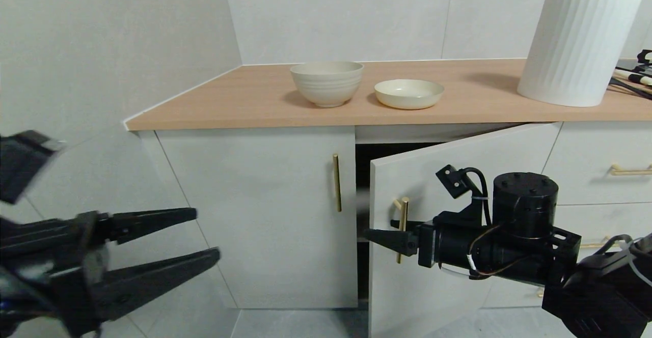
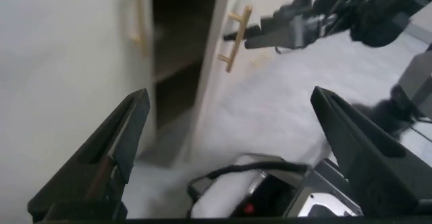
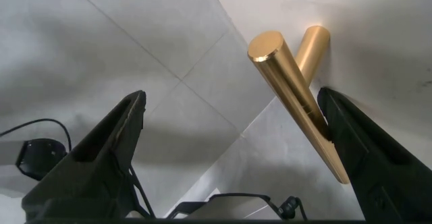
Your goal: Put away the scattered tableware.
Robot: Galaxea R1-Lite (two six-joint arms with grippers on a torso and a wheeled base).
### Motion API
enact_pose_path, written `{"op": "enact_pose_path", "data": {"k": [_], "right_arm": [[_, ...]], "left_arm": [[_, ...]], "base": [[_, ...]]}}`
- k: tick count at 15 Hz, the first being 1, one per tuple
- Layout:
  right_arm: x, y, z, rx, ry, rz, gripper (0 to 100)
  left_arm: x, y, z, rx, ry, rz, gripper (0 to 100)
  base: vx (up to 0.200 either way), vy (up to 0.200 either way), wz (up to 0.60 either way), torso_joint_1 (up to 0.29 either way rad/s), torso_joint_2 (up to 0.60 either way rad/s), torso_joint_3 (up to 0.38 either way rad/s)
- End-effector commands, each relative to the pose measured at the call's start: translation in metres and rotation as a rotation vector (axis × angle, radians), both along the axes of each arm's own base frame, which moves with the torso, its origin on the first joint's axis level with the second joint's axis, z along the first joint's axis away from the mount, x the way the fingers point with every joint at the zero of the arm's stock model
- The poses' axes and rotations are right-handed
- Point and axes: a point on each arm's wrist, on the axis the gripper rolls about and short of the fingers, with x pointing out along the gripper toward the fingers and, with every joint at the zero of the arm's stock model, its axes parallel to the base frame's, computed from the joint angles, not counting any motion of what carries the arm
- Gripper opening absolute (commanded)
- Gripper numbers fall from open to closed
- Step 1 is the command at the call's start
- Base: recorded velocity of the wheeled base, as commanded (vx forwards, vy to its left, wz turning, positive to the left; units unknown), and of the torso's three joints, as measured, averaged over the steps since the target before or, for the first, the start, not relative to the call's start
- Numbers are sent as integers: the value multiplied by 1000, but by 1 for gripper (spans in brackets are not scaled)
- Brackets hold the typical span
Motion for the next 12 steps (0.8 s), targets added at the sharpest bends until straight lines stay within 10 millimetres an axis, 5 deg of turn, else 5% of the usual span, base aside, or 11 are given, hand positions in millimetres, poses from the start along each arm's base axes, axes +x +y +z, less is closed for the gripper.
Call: {"op": "enact_pose_path", "data": {"k": [1, 5, 12], "right_arm": [[-4, 7, -5, -11, 14, 25, 100], [-4, 7, -5, -11, 13, 26, 100], [-3, 8, -10, -20, 23, 26, 100]], "left_arm": [[72, -49, -56, 48, 167, -135, 100], [101, -63, -94, 67, 204, -109, 100], [116, -86, -138, 114, 163, -1, 100]], "base": [[0, 0, 0, 0, 0, 0], [0, 0, 0, 0, 0, 0], [0, 0, 0, 0, 0, 0]]}}
